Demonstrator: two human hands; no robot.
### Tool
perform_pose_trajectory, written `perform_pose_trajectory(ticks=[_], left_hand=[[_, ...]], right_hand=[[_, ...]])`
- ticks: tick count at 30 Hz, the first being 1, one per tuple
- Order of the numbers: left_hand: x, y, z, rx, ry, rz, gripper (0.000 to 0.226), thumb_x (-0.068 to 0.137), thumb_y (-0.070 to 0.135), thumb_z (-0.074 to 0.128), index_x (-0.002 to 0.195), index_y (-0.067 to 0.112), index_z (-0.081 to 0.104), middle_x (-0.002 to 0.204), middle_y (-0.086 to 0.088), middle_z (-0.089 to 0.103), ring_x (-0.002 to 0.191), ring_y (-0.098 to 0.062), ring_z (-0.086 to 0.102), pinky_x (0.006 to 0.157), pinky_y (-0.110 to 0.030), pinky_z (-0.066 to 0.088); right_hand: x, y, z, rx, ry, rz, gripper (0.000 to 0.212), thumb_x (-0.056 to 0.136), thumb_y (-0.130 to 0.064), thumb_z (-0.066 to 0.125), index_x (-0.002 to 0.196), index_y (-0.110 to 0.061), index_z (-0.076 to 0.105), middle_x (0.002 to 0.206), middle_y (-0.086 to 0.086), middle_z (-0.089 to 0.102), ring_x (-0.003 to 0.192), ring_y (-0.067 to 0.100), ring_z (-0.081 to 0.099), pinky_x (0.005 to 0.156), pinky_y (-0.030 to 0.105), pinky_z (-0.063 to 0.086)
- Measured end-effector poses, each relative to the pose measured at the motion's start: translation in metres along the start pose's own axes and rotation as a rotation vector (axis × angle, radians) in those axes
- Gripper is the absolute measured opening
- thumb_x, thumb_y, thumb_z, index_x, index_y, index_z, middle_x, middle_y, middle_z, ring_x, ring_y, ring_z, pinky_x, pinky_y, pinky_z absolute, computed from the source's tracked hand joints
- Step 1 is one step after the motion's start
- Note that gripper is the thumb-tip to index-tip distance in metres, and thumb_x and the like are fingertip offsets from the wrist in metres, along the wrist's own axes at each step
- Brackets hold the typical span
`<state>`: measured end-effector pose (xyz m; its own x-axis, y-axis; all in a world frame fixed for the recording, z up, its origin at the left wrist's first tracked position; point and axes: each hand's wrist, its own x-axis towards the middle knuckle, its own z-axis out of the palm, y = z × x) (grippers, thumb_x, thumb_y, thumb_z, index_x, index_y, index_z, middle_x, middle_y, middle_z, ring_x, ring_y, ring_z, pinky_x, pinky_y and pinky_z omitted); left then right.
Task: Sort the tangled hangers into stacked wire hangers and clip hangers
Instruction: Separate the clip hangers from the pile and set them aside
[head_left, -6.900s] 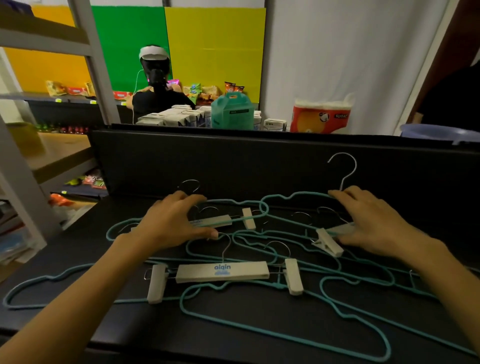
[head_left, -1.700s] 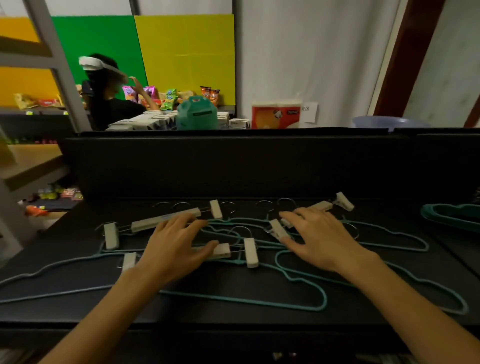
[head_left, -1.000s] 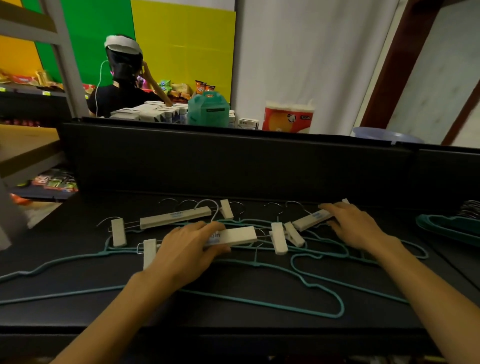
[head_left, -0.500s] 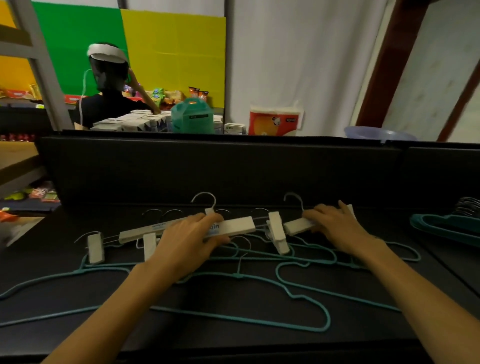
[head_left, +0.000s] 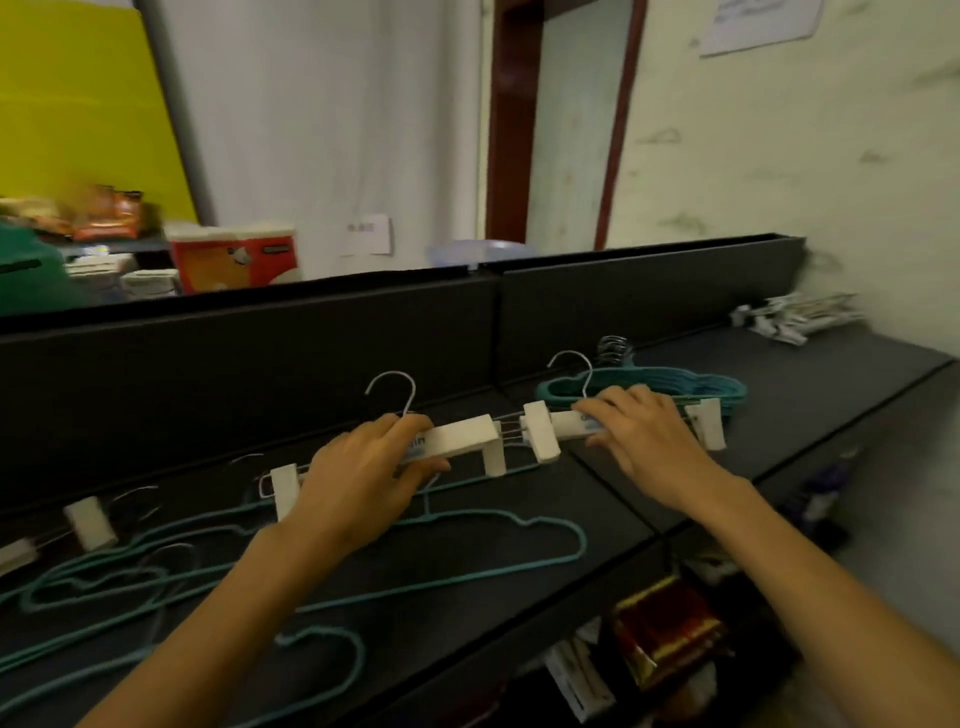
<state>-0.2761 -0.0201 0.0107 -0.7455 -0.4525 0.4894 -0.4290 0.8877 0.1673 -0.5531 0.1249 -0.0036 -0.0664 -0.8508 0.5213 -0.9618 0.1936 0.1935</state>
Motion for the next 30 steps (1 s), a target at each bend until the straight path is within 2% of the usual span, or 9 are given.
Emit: perform_pose_trajectory(ticks=[6,11,14,16,19,23,27,30], left_hand=[[0.081,0.123,0.071,-0.062,0.030,0.082,0.047,0.090,0.053,0.044,0.130,0.030,0.043,0.121,0.005,0.056,0.100,-0.014,0.056,0.076,-0.027,0.046],[0.159,0.244,0.135,-0.049,0.029,0.233,0.047,0.090,0.054,0.043,0.128,0.025,0.045,0.119,0.003,0.060,0.098,-0.017,0.058,0.071,-0.026,0.041],[0.202,0.302,0.162,-0.069,-0.011,0.245,0.046,0.091,0.052,0.044,0.130,0.026,0.041,0.124,0.002,0.057,0.102,-0.018,0.057,0.074,-0.025,0.038],[0.230,0.332,0.179,-0.073,-0.041,0.251,0.042,0.092,0.052,0.042,0.126,0.027,0.040,0.121,0.004,0.057,0.099,-0.015,0.055,0.070,-0.023,0.035],[0.271,0.361,0.200,-0.066,-0.057,0.267,0.039,0.092,0.053,0.040,0.121,0.028,0.041,0.114,0.004,0.058,0.094,-0.014,0.054,0.070,-0.025,0.034],[0.326,0.376,0.229,-0.050,-0.072,0.227,0.040,0.092,0.054,0.040,0.122,0.028,0.039,0.117,0.003,0.056,0.096,-0.013,0.054,0.076,-0.024,0.038],[0.388,0.382,0.260,-0.030,-0.035,0.139,0.041,0.090,0.053,0.043,0.120,0.026,0.037,0.112,-0.001,0.058,0.082,-0.009,0.050,0.072,-0.025,0.042],[0.439,0.388,0.280,-0.028,-0.004,0.102,0.041,0.090,0.051,0.044,0.120,0.024,0.037,0.108,-0.002,0.058,0.078,-0.009,0.051,0.069,-0.025,0.045]], right_hand=[[-0.077,0.144,-0.005,0.037,-0.037,0.162,0.043,0.082,-0.022,0.069,0.123,-0.018,0.055,0.110,0.002,0.058,0.095,0.026,0.053,0.080,0.039,0.043],[-0.152,0.282,-0.021,-0.002,-0.049,0.267,0.042,0.083,-0.017,0.067,0.123,-0.019,0.057,0.110,0.001,0.059,0.094,0.024,0.053,0.081,0.037,0.044],[-0.183,0.350,-0.030,-0.041,-0.026,0.313,0.047,0.075,-0.008,0.072,0.120,-0.016,0.060,0.106,0.003,0.062,0.090,0.026,0.056,0.079,0.038,0.047],[-0.196,0.387,-0.031,-0.052,-0.008,0.331,0.048,0.074,-0.006,0.073,0.119,-0.014,0.061,0.105,0.005,0.063,0.088,0.027,0.056,0.078,0.041,0.048],[-0.205,0.435,-0.023,-0.052,0.022,0.329,0.045,0.076,-0.007,0.072,0.119,-0.012,0.061,0.105,0.007,0.062,0.088,0.029,0.056,0.077,0.043,0.048],[-0.194,0.486,0.000,-0.033,0.030,0.307,0.045,0.077,-0.008,0.071,0.120,-0.012,0.061,0.106,0.007,0.062,0.090,0.029,0.057,0.080,0.043,0.048],[-0.168,0.544,0.027,-0.023,0.019,0.274,0.043,0.080,-0.012,0.070,0.122,-0.014,0.060,0.109,0.006,0.062,0.096,0.028,0.058,0.091,0.046,0.043],[-0.143,0.595,0.041,-0.010,-0.006,0.280,0.042,0.084,-0.012,0.066,0.126,-0.015,0.057,0.113,0.006,0.061,0.100,0.027,0.057,0.091,0.043,0.043]])
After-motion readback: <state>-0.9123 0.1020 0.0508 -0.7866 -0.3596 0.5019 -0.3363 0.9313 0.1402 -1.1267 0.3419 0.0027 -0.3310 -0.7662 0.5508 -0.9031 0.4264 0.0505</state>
